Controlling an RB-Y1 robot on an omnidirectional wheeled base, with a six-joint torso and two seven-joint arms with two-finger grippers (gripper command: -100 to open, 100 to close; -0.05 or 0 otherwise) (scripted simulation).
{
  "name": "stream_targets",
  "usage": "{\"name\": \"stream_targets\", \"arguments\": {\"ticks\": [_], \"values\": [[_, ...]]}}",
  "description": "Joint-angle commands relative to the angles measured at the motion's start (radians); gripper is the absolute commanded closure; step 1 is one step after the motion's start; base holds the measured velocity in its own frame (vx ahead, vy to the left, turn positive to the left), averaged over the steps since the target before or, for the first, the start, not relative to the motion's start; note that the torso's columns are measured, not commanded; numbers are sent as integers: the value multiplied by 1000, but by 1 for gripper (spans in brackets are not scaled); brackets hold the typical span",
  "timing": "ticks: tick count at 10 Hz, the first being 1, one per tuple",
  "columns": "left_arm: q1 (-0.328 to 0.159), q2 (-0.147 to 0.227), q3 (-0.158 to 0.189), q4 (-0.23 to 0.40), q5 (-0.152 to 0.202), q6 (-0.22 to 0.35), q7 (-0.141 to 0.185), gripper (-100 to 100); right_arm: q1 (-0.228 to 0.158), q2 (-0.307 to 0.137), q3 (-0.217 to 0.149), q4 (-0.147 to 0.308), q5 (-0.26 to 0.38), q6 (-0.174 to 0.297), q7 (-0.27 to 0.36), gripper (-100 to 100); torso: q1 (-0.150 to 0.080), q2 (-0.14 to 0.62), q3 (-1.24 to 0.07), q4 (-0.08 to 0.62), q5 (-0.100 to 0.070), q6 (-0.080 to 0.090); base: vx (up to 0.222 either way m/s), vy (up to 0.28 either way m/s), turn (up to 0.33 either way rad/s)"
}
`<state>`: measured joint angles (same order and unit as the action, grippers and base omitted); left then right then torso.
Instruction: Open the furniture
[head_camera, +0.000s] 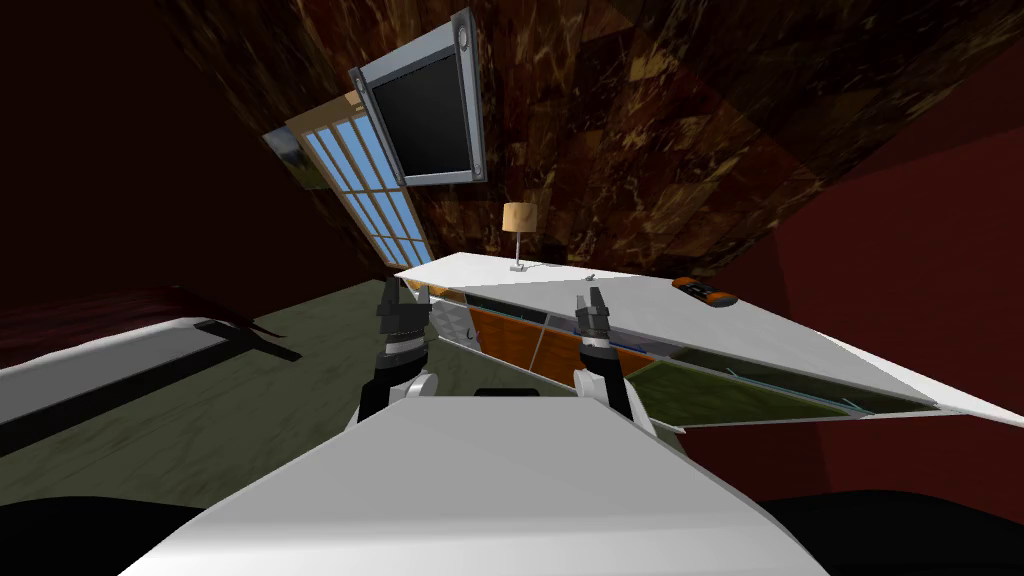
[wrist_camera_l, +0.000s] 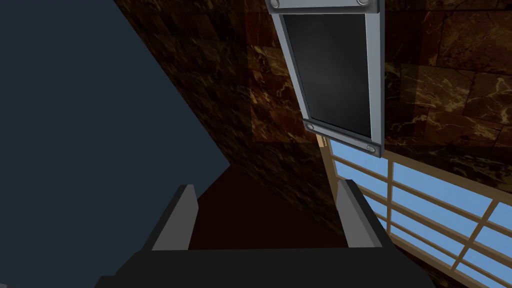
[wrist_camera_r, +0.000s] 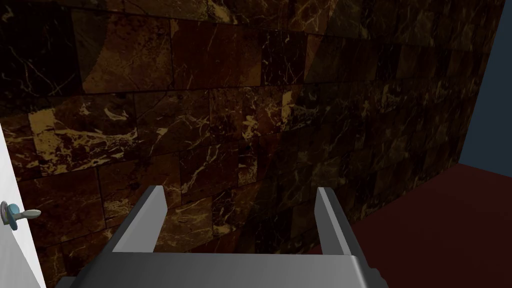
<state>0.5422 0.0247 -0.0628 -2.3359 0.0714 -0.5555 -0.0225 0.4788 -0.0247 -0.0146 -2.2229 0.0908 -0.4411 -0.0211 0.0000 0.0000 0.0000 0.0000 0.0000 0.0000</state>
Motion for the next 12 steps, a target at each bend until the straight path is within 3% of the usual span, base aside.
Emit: {"name": "stream_targets", "arguments": {"ticks": [1, 9, 10, 12], "values": [[0, 0, 0, 0, 0, 0, 0, 0, 0, 0, 0, 0, 0, 0, 0, 0, 0, 40, -82, 41, 0, 0, 0, 0, 0], [0, 0, 0, 0, 0, 0, 0, 0, 0, 0, 0, 0, 0, 0, 0, 0, 0, 618, -1234, 617, 0, 0, 0, 0, 0], [0, 0, 0, 0, 0, 0, 0, 0, -6, -44, 4, 13, 41, 25, 12, -100, 0, 691, -1382, 691, 0, 0, 14, 11, -1], [0, 0, 0, 0, 0, 0, 0, 0, -15, -77, 10, 31, 100, 61, 30, -100, 1, 734, -1471, 734, 0, 0, 20, 18, -4]]}}
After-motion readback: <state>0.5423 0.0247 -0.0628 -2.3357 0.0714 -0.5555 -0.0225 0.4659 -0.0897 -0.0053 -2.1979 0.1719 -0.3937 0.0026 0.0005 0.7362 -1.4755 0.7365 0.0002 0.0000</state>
